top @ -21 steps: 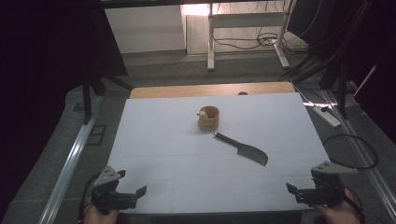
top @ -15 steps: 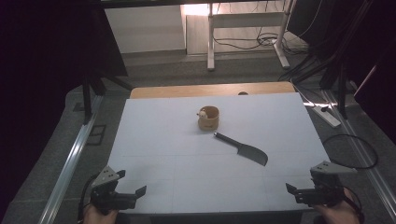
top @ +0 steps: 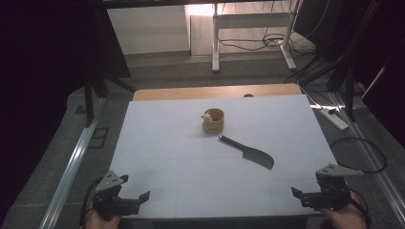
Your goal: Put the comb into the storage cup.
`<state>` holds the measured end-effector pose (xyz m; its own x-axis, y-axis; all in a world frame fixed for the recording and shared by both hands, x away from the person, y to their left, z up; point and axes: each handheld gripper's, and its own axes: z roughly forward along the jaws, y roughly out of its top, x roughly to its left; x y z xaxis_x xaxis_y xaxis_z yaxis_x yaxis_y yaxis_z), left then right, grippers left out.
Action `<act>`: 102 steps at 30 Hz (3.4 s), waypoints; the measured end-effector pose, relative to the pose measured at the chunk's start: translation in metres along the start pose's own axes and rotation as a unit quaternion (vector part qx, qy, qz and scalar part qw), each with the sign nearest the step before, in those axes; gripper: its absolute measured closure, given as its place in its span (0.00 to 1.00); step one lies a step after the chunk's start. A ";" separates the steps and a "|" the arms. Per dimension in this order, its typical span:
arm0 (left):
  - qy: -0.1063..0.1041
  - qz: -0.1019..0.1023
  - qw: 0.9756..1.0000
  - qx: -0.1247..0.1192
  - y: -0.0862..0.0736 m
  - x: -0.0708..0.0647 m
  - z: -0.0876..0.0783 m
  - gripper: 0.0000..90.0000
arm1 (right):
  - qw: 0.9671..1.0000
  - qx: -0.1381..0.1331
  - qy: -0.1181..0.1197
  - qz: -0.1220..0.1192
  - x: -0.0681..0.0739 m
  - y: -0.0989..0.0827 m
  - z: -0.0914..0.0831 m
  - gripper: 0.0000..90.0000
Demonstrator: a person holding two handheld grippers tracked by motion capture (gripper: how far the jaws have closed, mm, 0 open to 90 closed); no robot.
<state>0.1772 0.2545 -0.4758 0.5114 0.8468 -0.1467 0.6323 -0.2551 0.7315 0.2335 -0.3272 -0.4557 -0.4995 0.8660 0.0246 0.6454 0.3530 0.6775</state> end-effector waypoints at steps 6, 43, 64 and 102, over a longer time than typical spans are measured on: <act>0.001 -0.004 1.000 0.000 0.000 0.000 0.000 0.02 | 1.000 0.002 0.000 -0.005 0.000 0.000 0.000 0.00; 0.000 -0.014 1.000 0.002 -0.001 0.003 0.000 0.02 | 0.997 -0.018 0.041 -0.060 0.009 0.020 0.007 0.00; 0.000 -0.019 1.000 0.002 -0.001 0.003 0.000 0.03 | 0.995 -0.015 0.068 -0.072 0.013 0.039 0.020 0.00; -0.002 -0.020 1.000 0.001 -0.001 0.004 0.000 0.04 | 0.991 0.003 0.085 -0.106 0.026 0.068 0.048 0.00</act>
<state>0.1787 0.2581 -0.4772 0.4880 0.8543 -0.1792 0.6542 -0.2221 0.7230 0.2921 -0.2639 -0.4437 -0.7136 0.7005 0.0054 0.5188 0.5233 0.6761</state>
